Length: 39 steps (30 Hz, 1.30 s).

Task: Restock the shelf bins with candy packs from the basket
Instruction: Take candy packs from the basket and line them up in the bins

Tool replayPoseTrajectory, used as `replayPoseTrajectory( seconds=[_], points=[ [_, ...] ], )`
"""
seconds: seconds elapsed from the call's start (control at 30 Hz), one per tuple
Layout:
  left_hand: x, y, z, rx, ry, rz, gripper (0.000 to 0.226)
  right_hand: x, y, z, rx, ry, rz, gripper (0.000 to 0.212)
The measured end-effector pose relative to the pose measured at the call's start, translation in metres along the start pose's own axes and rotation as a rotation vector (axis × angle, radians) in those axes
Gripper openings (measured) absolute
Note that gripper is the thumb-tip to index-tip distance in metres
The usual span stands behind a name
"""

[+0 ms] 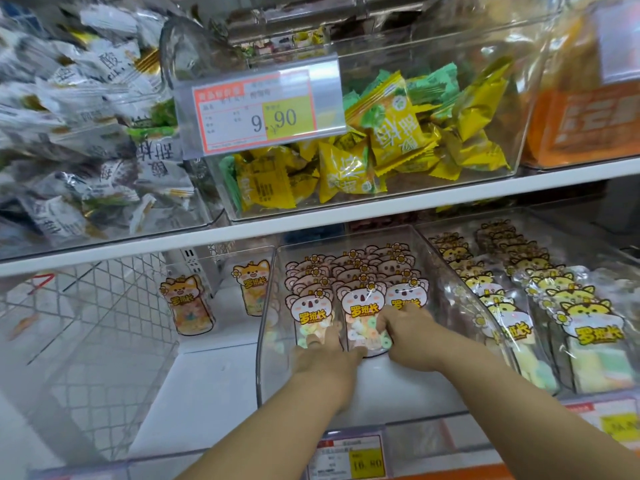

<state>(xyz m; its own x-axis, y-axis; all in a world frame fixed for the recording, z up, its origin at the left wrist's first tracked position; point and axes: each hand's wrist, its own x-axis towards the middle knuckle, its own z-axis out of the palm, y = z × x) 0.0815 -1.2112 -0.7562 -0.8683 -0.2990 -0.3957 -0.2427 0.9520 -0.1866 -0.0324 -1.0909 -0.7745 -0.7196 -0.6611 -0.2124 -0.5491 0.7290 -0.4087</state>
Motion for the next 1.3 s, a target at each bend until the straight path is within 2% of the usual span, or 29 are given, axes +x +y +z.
replayPoseTrajectory(
  seconds=[0.13,0.23,0.33,0.43,0.57,0.8,0.9,1.03,1.2,1.3],
  points=[
    [-0.001,0.010,-0.003,-0.031,0.018,0.007,0.086,-0.003,0.001,-0.005,0.018,0.027,-0.001,0.024],
    [0.002,0.014,-0.002,0.022,0.008,-0.014,0.088,-0.004,0.003,-0.004,-0.090,0.026,0.022,0.013],
    [0.005,0.014,-0.003,0.067,-0.005,-0.037,0.082,-0.005,0.004,0.001,-0.104,-0.083,0.105,0.033],
    [0.008,0.012,-0.004,0.123,-0.005,-0.054,0.080,-0.005,0.004,0.004,-0.040,-0.067,0.142,0.043],
    [0.008,0.012,-0.002,0.165,0.003,-0.070,0.087,-0.006,0.001,0.004,0.027,0.008,0.161,0.046],
    [-0.010,0.008,-0.011,0.040,-0.044,-0.005,0.082,-0.020,0.001,-0.005,0.020,0.002,0.124,0.044],
    [-0.019,0.006,-0.011,-0.030,-0.012,0.023,0.074,-0.040,-0.007,-0.010,-0.003,0.046,0.099,0.047],
    [-0.042,-0.002,-0.010,-0.171,0.154,0.064,0.069,-0.081,-0.027,-0.012,-0.007,0.218,0.022,0.053],
    [-0.101,-0.015,0.004,-0.505,0.641,0.225,0.042,-0.144,-0.045,0.006,0.079,0.617,-0.303,0.025],
    [-0.148,-0.015,0.046,-0.639,0.732,0.336,0.034,-0.182,-0.049,0.046,0.142,0.681,-0.370,0.018]
  ],
)
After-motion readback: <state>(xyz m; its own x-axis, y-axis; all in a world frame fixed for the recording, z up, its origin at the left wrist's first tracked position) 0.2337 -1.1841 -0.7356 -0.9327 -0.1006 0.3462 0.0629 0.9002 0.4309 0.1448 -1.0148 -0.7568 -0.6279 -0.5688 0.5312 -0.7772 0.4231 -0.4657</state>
